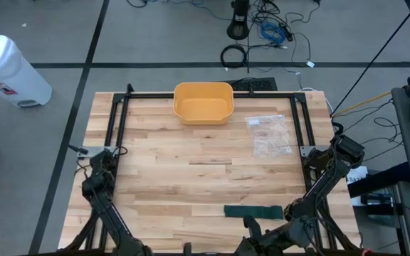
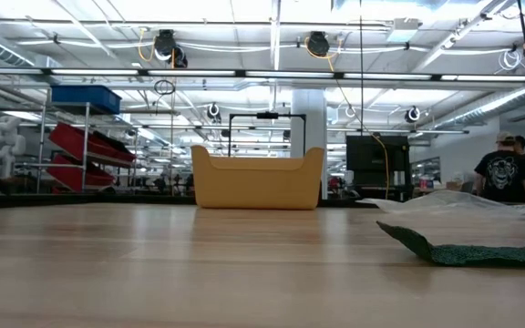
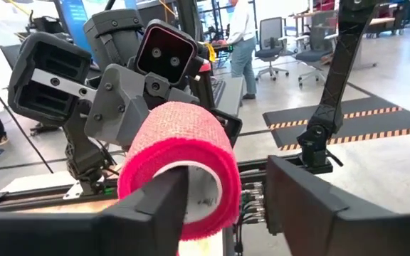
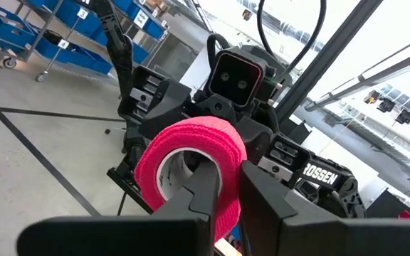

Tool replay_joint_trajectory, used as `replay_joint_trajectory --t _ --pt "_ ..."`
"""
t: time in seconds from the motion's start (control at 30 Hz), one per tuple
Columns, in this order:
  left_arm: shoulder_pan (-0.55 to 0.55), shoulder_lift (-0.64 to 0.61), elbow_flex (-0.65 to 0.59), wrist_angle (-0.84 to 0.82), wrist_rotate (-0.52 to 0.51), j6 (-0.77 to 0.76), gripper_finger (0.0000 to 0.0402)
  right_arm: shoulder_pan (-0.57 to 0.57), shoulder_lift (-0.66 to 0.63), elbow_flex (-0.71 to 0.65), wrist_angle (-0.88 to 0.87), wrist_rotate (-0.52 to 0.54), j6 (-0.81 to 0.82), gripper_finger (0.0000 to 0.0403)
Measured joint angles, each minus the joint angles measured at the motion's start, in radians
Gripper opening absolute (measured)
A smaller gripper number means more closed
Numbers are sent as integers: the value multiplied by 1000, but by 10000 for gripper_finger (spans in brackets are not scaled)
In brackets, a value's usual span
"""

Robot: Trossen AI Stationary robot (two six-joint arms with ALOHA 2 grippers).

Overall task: Roll bandage
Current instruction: Roll the red bandage

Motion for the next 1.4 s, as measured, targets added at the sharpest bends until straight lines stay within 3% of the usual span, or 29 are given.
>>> replay_joint_trajectory --t 0.13,0.33,0.5,0.7,0.83,1.03,1.13,1.23,1.4 --pt "-21 0 0 0 -55 60 233 0 0 0 0 1 3 40" --pt "-65 0 0 26 -260 268 242 0 -5 0 0 1 13 40" --pt "-95 -1 0 7 -267 383 242 1 -20 0 17 34 61 41" --pt "-114 -1 0 -157 -260 510 242 0 -23 0 37 87 96 41" --pt "-106 -1 0 -212 -205 614 242 -2 -23 0 73 95 107 41" --pt "-95 0 0 -247 -148 856 242 -21 -25 0 154 212 36 41" --pt "-90 0 0 -241 -195 991 242 -34 -34 0 174 245 24 41" --pt "-74 0 0 -240 -316 1150 242 -42 -54 0 176 257 60 41" --pt "-23 0 0 -375 -339 1191 242 -45 -91 0 162 267 115 41"
